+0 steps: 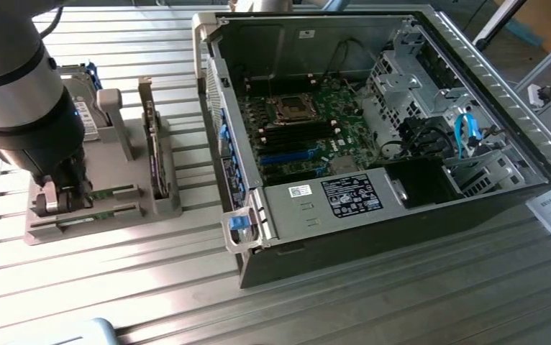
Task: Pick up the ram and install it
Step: 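Pick up the ram and move it above insertion slot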
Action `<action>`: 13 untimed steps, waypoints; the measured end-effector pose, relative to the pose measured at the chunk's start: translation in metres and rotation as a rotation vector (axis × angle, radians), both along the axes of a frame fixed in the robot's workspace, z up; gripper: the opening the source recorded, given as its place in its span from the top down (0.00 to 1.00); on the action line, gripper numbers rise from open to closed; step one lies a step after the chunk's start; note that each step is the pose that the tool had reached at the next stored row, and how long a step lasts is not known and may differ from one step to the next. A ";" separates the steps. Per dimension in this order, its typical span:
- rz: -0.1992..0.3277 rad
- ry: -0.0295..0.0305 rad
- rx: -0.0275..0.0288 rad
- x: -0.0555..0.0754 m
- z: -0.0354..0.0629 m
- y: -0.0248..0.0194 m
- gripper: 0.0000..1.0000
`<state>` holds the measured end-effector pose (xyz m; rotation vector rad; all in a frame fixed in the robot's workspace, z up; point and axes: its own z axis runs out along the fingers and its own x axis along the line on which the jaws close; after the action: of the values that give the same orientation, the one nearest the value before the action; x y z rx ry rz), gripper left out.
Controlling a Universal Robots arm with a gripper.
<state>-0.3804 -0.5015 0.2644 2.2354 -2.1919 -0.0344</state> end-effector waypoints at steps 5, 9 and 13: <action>0.002 0.0002 0.0000 0.000 -0.0092 -0.0011 0.70; 0.003 0.0003 0.0000 0.000 -0.0166 -0.0018 0.70; 0.005 0.0004 0.0000 0.000 -0.0277 -0.0026 0.70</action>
<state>-0.3804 -0.5041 0.2367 2.2407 -2.1858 -0.0348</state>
